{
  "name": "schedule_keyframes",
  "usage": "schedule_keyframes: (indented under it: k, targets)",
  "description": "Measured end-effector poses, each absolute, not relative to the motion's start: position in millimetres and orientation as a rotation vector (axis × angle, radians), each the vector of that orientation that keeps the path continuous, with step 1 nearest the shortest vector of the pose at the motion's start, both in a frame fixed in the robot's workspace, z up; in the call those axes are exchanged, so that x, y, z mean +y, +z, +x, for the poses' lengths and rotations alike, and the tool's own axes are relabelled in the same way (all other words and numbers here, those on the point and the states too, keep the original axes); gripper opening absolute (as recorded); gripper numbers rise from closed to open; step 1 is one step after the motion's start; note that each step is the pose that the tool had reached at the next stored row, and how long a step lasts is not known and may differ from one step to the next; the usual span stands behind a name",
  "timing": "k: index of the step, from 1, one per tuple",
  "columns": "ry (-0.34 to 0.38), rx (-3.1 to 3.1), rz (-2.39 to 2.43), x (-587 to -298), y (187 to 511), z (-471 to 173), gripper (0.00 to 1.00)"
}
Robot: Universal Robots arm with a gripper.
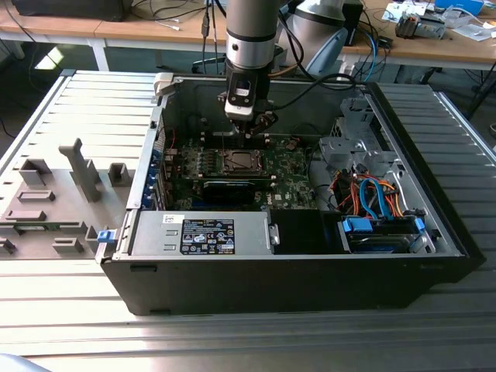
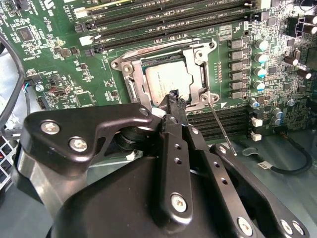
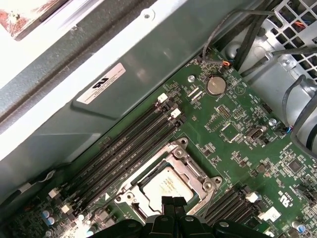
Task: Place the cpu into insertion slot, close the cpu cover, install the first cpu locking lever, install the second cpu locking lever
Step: 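Install the first cpu locking lever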
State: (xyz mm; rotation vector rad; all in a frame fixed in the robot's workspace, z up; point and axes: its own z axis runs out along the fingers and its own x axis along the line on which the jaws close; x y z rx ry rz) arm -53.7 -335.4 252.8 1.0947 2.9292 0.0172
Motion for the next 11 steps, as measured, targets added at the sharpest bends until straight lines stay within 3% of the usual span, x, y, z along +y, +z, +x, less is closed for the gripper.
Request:
schedule_keyframes:
  k: [11]
  targets:
    - [0.017,2.939,1.068,-335.4,252.8,-53.7,0.11]
